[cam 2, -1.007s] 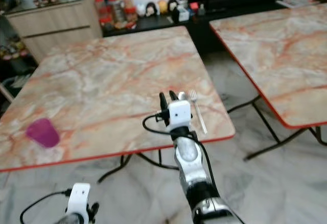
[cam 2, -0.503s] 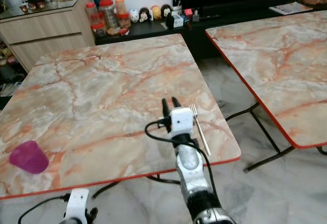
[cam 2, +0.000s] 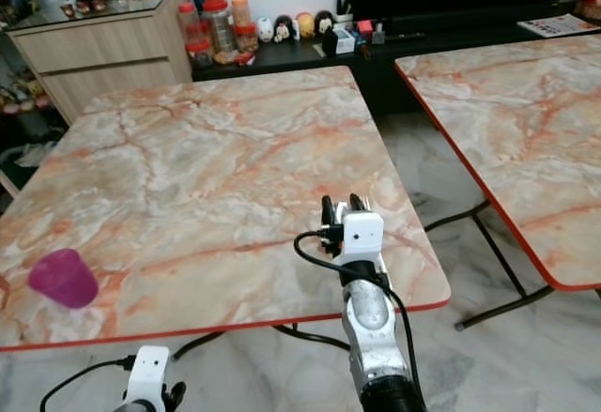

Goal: Setting the table

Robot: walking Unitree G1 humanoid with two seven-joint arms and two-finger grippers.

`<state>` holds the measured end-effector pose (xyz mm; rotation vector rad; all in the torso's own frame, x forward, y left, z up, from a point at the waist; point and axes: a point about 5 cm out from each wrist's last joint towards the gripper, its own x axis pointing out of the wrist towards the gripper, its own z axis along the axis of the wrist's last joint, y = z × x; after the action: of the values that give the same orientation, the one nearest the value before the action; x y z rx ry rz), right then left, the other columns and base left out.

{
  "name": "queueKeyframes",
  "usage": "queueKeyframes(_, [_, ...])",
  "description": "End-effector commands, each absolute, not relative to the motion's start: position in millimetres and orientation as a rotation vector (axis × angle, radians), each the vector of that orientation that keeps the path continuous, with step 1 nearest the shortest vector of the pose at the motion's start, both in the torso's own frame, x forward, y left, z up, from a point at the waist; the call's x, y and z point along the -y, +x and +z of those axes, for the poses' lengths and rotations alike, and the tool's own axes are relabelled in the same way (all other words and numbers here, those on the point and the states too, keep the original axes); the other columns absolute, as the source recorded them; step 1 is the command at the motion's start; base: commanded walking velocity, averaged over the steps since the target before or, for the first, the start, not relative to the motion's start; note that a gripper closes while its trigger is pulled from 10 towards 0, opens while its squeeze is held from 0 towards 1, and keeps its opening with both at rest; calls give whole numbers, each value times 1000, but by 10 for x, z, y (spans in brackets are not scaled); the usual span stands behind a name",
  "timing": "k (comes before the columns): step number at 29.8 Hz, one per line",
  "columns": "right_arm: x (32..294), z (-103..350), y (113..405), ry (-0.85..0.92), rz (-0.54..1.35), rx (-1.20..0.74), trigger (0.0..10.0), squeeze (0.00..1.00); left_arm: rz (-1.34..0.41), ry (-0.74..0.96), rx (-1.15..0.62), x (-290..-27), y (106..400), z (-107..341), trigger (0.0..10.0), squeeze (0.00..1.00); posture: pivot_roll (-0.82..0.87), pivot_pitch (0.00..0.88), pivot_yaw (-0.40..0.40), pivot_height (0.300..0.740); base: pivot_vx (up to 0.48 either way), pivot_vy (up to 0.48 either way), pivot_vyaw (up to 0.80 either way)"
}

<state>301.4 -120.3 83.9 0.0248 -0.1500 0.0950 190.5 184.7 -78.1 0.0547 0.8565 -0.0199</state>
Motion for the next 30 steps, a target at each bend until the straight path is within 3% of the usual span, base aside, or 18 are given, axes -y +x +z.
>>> queueKeyframes(1, [1157, 896, 3021, 37, 99, 157, 10000, 1000, -29, 76, -870, -1878, 1895, -786, 10000, 0, -109, 0, 100, 740, 0, 0, 0])
queueKeyframes(14, [1270, 901, 2962, 8, 29, 112, 10000, 1000, -33, 81, -917, -1869, 1802, -839, 10000, 0, -115, 0, 97, 740, 0, 0, 0])
queueKeyframes(15, [1271, 894, 2957, 5, 30, 108, 10000, 812, -33, 81, -918, -1870, 1797, -841, 10000, 0, -119, 0, 98, 740, 0, 0, 0])
queueKeyframes(16, [1273, 884, 2945, 2, 30, 99, 10000, 0, -33, 80, -920, -1873, 1788, -845, 10000, 0, -119, 0, 98, 740, 0, 0, 0])
queueKeyframes(21, [1277, 872, 2928, -4, 28, 76, 10000, 0, -32, 78, -923, -1877, 1781, -848, 10000, 0, -119, 0, 98, 740, 0, 0, 0])
queueKeyframes(25, [1324, 683, 2904, 17, -14, -92, 10000, 0, -31, 72, -930, -1884, 1769, -853, 10000, 0, -118, 0, 97, 740, 0, 0, 0])
queueKeyframes(30, [1364, 644, 2904, 75, -51, -141, 10000, 0, -31, 70, -931, -1883, 1768, -854, 10000, 0, -113, 0, 96, 740, 0, 0, 0])
